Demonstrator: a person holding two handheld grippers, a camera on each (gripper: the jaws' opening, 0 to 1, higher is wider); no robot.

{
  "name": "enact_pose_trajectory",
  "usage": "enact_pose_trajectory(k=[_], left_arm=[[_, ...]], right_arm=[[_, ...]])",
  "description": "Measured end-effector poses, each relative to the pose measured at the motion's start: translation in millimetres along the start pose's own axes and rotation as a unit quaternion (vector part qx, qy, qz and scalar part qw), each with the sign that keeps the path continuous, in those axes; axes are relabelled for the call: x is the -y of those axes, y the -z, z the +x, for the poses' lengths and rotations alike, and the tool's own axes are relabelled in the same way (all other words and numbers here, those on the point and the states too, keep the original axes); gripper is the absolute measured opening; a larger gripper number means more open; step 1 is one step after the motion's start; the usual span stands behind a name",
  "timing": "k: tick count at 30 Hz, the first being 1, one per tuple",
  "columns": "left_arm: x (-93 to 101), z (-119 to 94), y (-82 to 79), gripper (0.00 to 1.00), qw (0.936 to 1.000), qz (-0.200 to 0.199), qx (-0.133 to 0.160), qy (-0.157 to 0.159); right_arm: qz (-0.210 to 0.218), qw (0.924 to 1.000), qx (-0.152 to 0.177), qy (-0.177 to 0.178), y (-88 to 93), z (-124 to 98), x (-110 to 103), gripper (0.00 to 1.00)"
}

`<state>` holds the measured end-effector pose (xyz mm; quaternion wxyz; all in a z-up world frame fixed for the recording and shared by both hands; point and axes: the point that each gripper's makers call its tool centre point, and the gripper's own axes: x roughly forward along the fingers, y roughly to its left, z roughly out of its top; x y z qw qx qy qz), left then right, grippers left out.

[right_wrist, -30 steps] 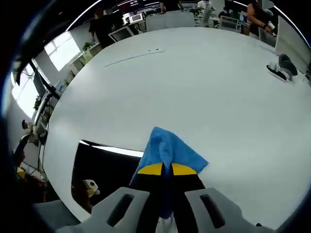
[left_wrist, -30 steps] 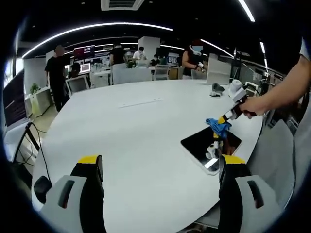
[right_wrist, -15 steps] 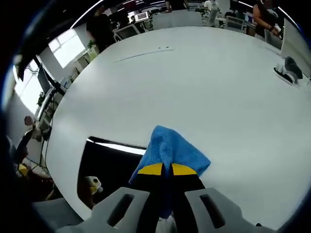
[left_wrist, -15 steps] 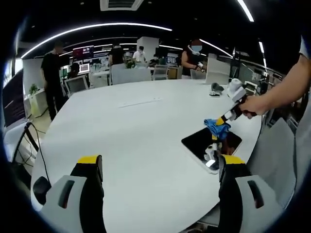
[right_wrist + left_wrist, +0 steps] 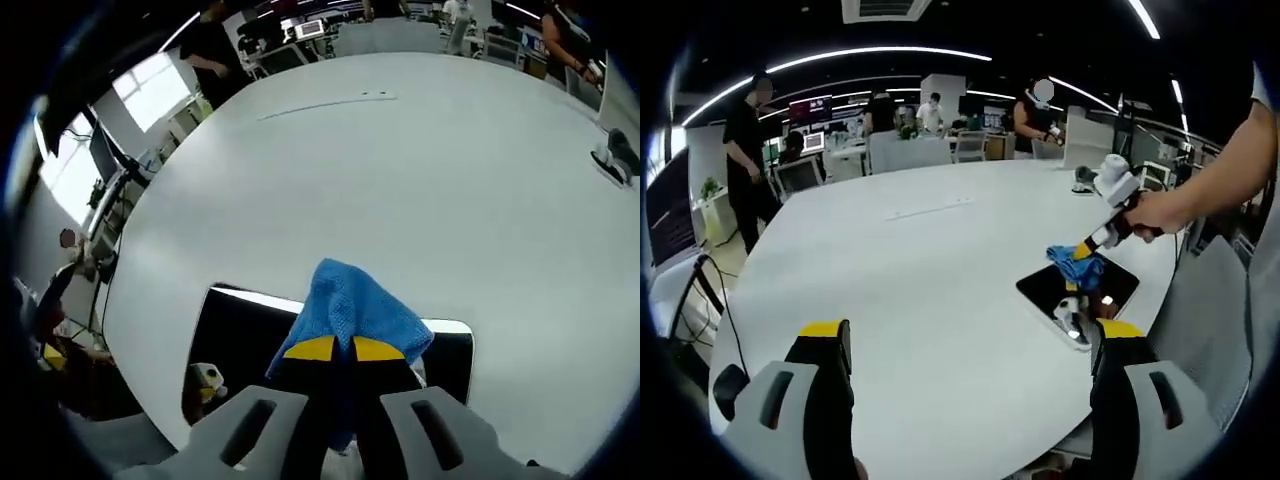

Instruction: Wipe the mirror surface with the cleaning cloth until all visible marks leave the cleaned area.

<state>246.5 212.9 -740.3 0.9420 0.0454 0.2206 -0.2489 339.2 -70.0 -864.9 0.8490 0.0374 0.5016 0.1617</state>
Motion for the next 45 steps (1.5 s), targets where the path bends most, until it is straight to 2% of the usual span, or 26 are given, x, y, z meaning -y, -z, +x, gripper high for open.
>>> enact_pose_trajectory(k=[15,32,45], left_arm=[[-7.7,12,-9.7,0.99,1.0,-0.001,0.006,0.0],[-16.7,8,-2.4,0.99,1.0,-0.006,0.0,0.001],[-14.9,9,-1.6,0.99,1.0,-0.006,0.001,0.005]], right_arm=[[-0.022,0.9996,-0.009,-0.017,-9.3,13,-29,0.0],[-0.06,0.9972,-0.022,-0.038,-18.6,31,-78,0.0],[-0.063,0.9967,-0.024,-0.045,-18.6,34,-87,0.0]])
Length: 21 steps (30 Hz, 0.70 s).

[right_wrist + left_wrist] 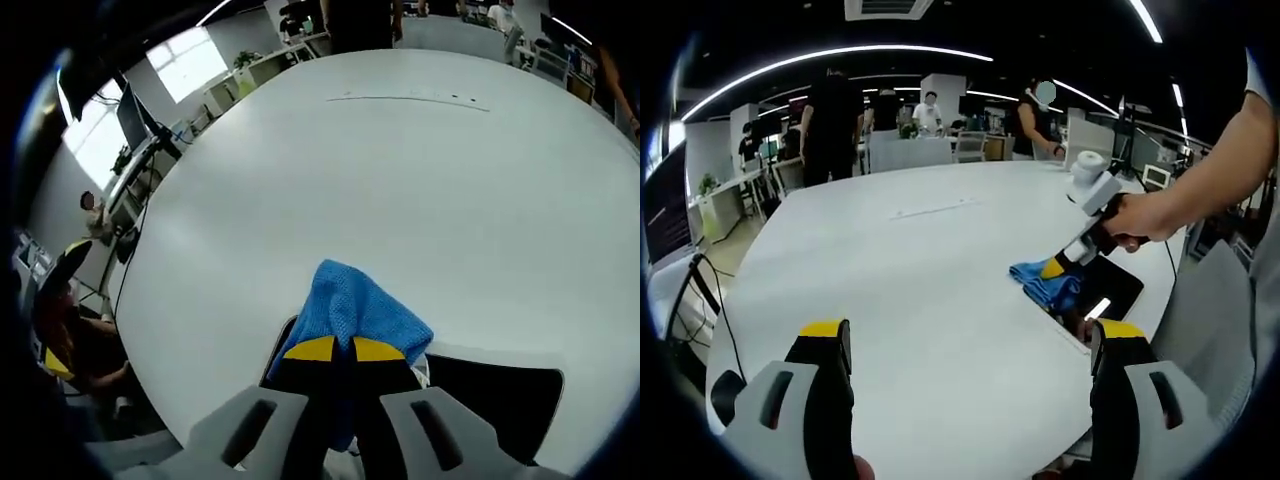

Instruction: Wipe the mirror surface with the cleaning cloth until all visible marks leave the cleaned area.

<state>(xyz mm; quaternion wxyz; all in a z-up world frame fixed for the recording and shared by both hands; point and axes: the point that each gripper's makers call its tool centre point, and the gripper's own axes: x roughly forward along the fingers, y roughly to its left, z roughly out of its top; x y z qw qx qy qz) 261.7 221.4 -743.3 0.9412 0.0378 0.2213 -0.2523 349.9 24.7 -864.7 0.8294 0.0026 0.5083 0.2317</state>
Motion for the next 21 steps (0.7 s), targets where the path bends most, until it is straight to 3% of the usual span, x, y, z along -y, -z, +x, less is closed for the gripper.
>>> enact_pose_trajectory(k=[10,21], left_arm=[[0.1,-2,5.4,0.99,1.0,-0.001,-0.007,-0.004],[1.6,1,3.4,0.99,1.0,0.0,-0.007,-0.005]], right_arm=[[0.003,1.0,-0.001,-0.003,0.1,0,1,0.0],[-0.009,0.9999,-0.005,-0.002,11.8,-6,-3,0.0]])
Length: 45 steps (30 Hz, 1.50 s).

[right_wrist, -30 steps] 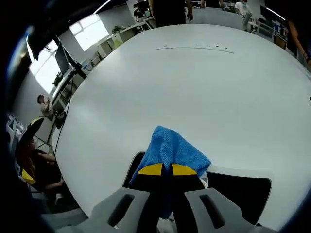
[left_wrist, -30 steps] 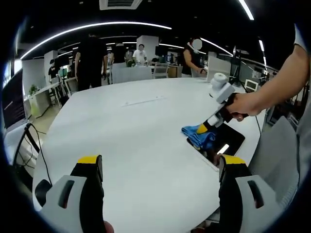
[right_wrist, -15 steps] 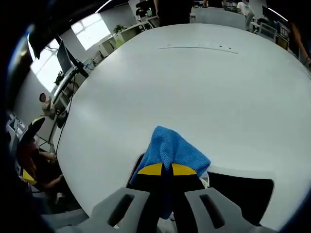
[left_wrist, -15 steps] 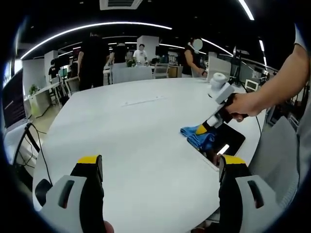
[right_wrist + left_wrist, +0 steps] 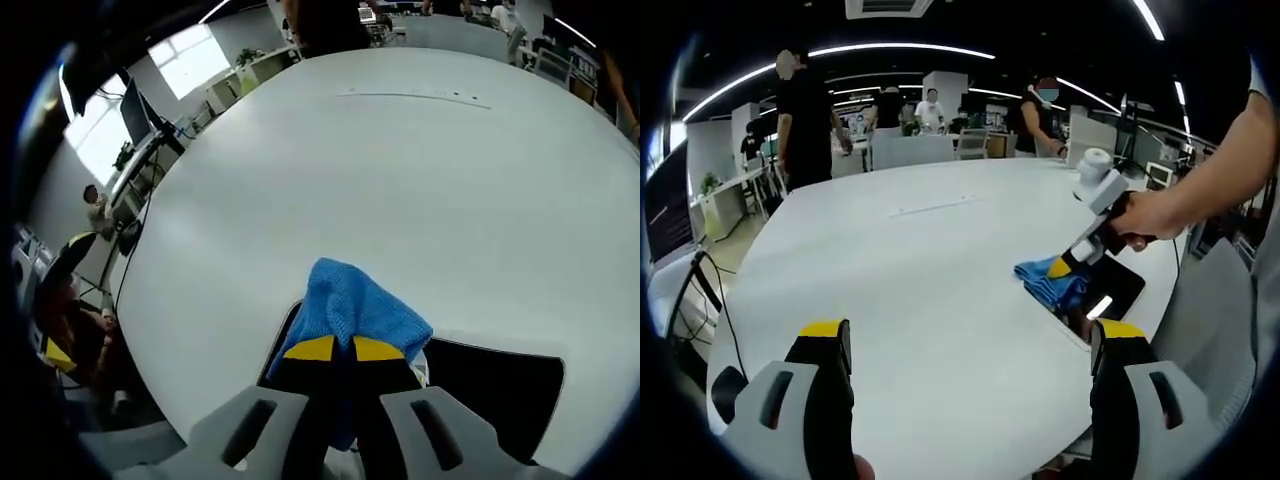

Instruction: Wipe the mirror surface with the cleaning cloth until all visible marks leave the cleaned area.

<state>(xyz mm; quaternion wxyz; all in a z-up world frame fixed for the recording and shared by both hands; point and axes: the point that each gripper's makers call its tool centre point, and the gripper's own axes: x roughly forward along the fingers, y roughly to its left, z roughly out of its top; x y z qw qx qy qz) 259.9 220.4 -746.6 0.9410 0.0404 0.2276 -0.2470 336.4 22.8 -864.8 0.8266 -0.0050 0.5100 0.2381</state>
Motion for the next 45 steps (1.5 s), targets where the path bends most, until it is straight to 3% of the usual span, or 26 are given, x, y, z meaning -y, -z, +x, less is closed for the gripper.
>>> enact_pose_trajectory(k=[17,29,45], left_arm=[[5.5,-1,1.1,0.99,1.0,0.003,-0.002,0.007],[8.0,-1,-0.7,0.99,1.0,0.005,0.001,0.007],[10.0,-1,-2.0,0.99,0.9998,0.015,-0.005,0.009]], right_arm=[[-0.001,1.0,-0.005,-0.007,18.3,-8,-10,0.0],[-0.012,0.9994,-0.021,-0.025,32.5,-11,-29,0.0],[-0.027,0.9989,-0.025,-0.029,38.9,-13,-34,0.0]])
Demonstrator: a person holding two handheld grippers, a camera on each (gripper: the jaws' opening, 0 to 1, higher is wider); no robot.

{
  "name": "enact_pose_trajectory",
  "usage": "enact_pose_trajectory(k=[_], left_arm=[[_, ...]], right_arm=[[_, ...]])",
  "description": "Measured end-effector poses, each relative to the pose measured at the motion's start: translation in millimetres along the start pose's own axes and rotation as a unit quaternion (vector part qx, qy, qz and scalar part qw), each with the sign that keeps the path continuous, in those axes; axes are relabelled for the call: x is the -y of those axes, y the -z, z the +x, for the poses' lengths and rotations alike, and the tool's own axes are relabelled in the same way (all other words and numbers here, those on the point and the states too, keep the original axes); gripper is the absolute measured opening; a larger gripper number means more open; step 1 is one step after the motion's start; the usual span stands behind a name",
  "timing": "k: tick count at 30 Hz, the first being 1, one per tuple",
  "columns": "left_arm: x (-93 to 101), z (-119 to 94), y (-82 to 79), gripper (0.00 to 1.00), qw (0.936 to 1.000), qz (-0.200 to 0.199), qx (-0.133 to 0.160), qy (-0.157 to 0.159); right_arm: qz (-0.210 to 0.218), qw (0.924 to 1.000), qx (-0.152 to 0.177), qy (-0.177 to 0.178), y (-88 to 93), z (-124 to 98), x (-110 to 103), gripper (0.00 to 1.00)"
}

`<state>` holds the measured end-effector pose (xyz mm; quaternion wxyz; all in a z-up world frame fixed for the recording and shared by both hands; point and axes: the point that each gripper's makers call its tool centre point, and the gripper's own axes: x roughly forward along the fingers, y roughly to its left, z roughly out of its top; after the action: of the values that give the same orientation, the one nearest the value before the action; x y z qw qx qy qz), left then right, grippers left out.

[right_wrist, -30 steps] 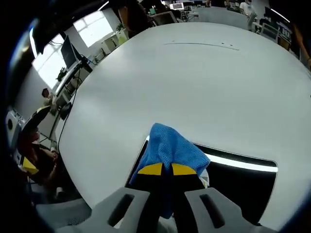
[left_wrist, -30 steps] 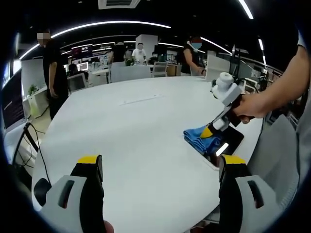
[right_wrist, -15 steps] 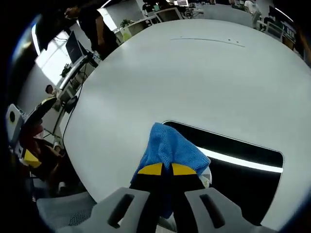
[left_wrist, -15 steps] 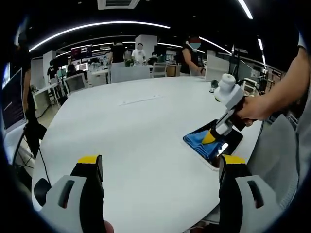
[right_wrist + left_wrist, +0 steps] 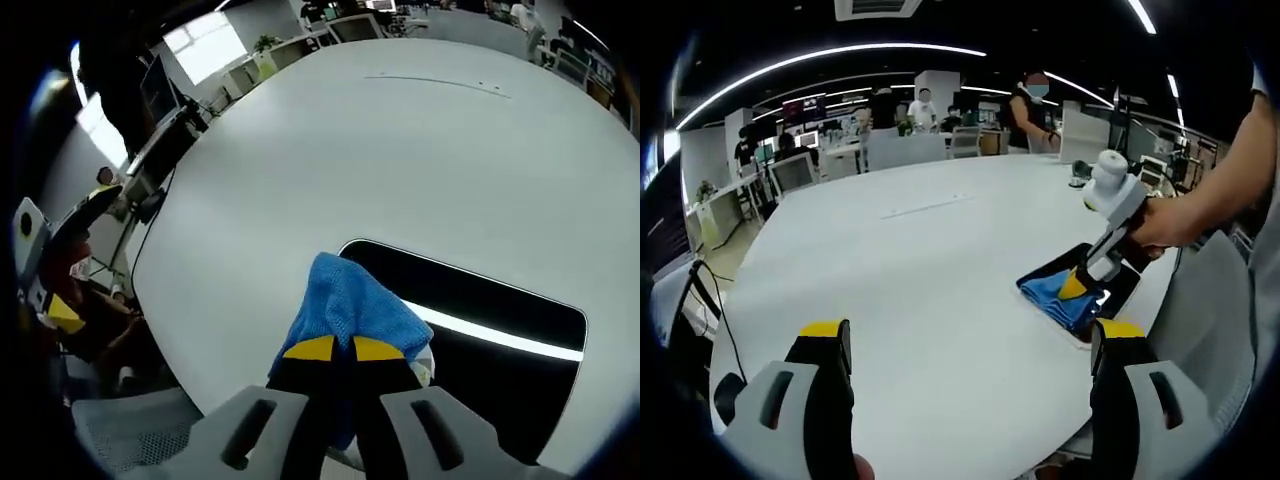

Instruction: Wipe the mirror surface with the cleaning cloth until all visible marks leave the cleaned area.

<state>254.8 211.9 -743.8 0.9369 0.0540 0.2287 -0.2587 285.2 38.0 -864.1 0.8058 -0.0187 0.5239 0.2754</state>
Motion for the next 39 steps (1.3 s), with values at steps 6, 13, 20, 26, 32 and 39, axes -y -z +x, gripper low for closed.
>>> enact_pose_trajectory(k=[6,13,20,26,32,39], left_arm=[[1.0,-1,0.0,0.99,1.0,0.0,-0.001,-0.002],[2.8,-1,1.4,0.99,1.0,-0.001,-0.002,-0.002],[2.8,-1,-0.2,0.99,1.0,-0.006,0.002,-0.004],[4.8,1,1.0,0.99,0.9999,-0.011,0.002,0.0],[10.4,7,-2.2,0.99,0.9999,-0.009,0.003,0.007],[15.6,11,-2.5,0.99,0.9999,-0.005,-0.001,0.016]], right_arm=[[-0.009,1.0,0.004,0.001,0.8,0,1,0.0],[-0.008,1.0,0.002,0.0,1.6,0,3,0.0],[-0.01,0.9999,0.001,0.002,3.2,-2,5,0.0],[-0.002,1.0,0.004,0.007,7.9,-8,15,0.0],[0.007,0.9999,0.006,0.01,11.9,-14,28,0.0],[0.013,0.9998,0.007,0.015,17.5,-21,42,0.0]])
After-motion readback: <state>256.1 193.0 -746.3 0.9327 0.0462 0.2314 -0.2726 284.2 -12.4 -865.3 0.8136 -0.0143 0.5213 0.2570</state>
